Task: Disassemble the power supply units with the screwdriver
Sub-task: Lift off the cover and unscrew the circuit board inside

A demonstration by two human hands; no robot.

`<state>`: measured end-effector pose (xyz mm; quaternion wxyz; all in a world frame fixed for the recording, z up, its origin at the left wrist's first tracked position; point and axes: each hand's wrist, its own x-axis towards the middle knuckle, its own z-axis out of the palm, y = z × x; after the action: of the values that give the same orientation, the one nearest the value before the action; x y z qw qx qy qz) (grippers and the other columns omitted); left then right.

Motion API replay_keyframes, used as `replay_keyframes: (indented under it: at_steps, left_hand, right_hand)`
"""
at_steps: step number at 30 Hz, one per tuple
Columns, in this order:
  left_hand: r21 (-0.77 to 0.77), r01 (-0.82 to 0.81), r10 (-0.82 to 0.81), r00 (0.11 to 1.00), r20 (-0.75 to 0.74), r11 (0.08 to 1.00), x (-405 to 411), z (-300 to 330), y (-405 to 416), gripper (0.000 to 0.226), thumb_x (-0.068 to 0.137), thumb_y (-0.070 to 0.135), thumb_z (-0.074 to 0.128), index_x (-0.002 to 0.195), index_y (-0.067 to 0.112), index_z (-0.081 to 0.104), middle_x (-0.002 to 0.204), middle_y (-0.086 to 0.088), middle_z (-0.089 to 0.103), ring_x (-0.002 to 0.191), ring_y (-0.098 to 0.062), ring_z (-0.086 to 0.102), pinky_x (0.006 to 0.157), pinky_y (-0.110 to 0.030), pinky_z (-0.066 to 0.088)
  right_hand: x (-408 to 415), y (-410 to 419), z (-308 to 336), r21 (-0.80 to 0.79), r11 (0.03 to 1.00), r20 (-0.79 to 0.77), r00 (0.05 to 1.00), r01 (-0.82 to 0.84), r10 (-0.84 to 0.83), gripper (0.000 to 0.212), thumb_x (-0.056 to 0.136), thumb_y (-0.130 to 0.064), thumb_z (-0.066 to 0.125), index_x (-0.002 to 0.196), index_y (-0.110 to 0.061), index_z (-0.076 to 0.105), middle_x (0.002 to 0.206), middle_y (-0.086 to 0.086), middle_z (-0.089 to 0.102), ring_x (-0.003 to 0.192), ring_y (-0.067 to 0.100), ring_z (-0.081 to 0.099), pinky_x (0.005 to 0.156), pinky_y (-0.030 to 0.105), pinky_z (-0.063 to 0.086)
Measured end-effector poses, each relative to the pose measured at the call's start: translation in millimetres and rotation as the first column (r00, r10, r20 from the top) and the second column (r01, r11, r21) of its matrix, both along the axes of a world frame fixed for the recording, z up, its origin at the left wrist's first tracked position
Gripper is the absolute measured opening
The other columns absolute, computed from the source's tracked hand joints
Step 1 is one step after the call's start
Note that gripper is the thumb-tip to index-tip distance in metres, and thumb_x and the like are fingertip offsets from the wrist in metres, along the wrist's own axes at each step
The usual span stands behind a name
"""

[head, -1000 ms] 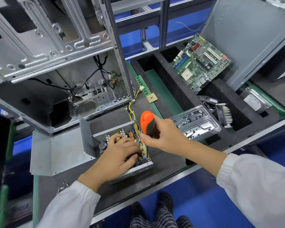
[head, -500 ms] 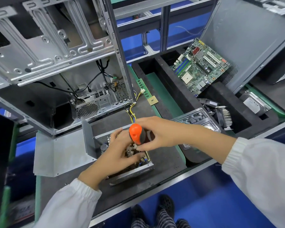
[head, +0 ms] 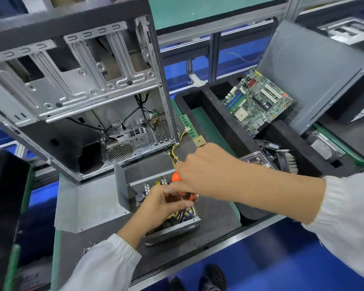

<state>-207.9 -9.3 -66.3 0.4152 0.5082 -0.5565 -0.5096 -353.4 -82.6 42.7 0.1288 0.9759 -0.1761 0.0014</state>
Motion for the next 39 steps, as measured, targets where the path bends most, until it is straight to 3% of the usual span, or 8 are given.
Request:
replay_keyframes:
  at_steps: [11, 15, 18, 21, 24, 29, 35, 39]
  left_hand:
    - [0.030, 0.109, -0.107, 0.992, -0.068, 0.994, -11.3, 24.3, -11.0, 0.031, 0.077, 0.007, 0.077, 0.092, 0.033, 0.073, 0.089, 0.006, 0.073, 0.089, -0.012, 0.067, 0.082, -0.027, 0.053]
    - [0.011, 0.053, -0.053, 0.998, -0.030, 0.999, -17.3, 23.4, -10.5, 0.012, 0.078, 0.010, 0.078, 0.083, 0.020, 0.075, 0.080, 0.006, 0.073, 0.079, -0.005, 0.066, 0.076, -0.030, 0.057]
    - [-0.005, 0.038, -0.038, 0.999, -0.006, 0.999, -16.8, 23.7, -10.8, 0.018, 0.074, 0.005, 0.079, 0.082, 0.021, 0.073, 0.080, 0.004, 0.072, 0.077, -0.001, 0.065, 0.071, -0.019, 0.051]
    - [0.040, -0.013, 0.017, 0.996, -0.087, 0.999, -15.3, 22.7, -8.9, 0.025, 0.068, 0.014, 0.082, 0.081, 0.000, 0.065, 0.076, -0.015, 0.059, 0.069, -0.006, 0.057, 0.067, -0.014, 0.049]
    - [0.086, 0.031, -0.026, 0.998, -0.052, 0.996, -16.6, 21.8, -8.0, 0.024, 0.069, 0.013, 0.083, 0.079, 0.034, 0.075, 0.073, 0.011, 0.070, 0.070, 0.006, 0.060, 0.065, -0.010, 0.048]
    - [0.081, 0.047, -0.047, 0.999, -0.009, 0.996, -20.5, 28.7, -9.6, 0.028, 0.080, 0.011, 0.076, 0.091, 0.037, 0.077, 0.092, 0.010, 0.075, 0.091, -0.003, 0.066, 0.082, -0.021, 0.052]
    - [0.153, 0.017, -0.028, 0.997, 0.073, 0.988, -18.0, 22.1, -9.8, 0.036, 0.077, -0.010, 0.070, 0.069, 0.024, 0.061, 0.064, 0.021, 0.066, 0.061, 0.014, 0.057, 0.060, -0.004, 0.044]
    - [0.111, 0.044, -0.058, 0.991, 0.124, 0.993, -17.3, 24.3, -12.4, 0.038, 0.080, -0.009, 0.067, 0.092, 0.025, 0.056, 0.077, 0.020, 0.069, 0.075, 0.021, 0.058, 0.066, -0.004, 0.045]
  right_hand:
    - [-4.3, -16.0, 28.4, 0.516, 0.852, -0.351, 0.929, 0.086, 0.119, 0.037, 0.087, -0.006, 0.058, 0.118, -0.022, 0.048, 0.099, 0.003, 0.048, 0.076, 0.018, 0.051, 0.063, 0.039, 0.047]
    - [-3.2, -4.3, 36.7, 0.314, 0.942, -0.271, 0.962, 0.119, -0.031, 0.041, 0.087, -0.056, 0.055, 0.103, -0.019, 0.049, 0.080, 0.001, 0.047, 0.065, 0.019, 0.051, 0.052, 0.031, 0.038]
    - [6.9, 6.3, 27.7, 0.043, 0.999, -0.260, 0.966, 0.031, -0.019, 0.024, 0.100, -0.031, 0.043, 0.112, -0.016, 0.058, 0.107, 0.006, 0.061, 0.096, 0.028, 0.062, 0.062, 0.031, 0.039]
    - [4.0, 3.5, 24.1, 0.223, 0.975, -0.277, 0.960, 0.018, 0.046, 0.027, 0.096, -0.017, 0.049, 0.123, -0.015, 0.048, 0.112, 0.009, 0.052, 0.100, 0.029, 0.057, 0.058, 0.031, 0.035]
    - [-3.3, -3.0, 31.5, 0.446, 0.895, -0.283, 0.949, -0.001, 0.142, 0.040, 0.090, -0.020, 0.058, 0.127, -0.019, 0.040, 0.113, 0.009, 0.040, 0.094, 0.028, 0.053, 0.052, 0.029, 0.030]
    - [13.0, 2.8, 32.4, 0.088, 0.993, -0.229, 0.972, 0.074, -0.052, 0.022, 0.096, -0.019, 0.049, 0.116, -0.013, 0.054, 0.093, 0.008, 0.054, 0.090, 0.032, 0.063, 0.053, 0.028, 0.037]
    - [0.2, -2.8, 40.0, 0.499, 0.866, -0.318, 0.937, 0.038, 0.142, 0.042, 0.091, -0.027, 0.056, 0.130, -0.021, 0.041, 0.110, 0.009, 0.037, 0.094, 0.030, 0.051, 0.052, 0.029, 0.030]
    - [10.3, 5.7, 31.7, 0.179, 0.980, -0.292, 0.956, 0.090, -0.034, 0.038, 0.095, -0.041, 0.051, 0.123, -0.014, 0.050, 0.090, 0.007, 0.050, 0.071, 0.023, 0.053, 0.054, 0.030, 0.037]
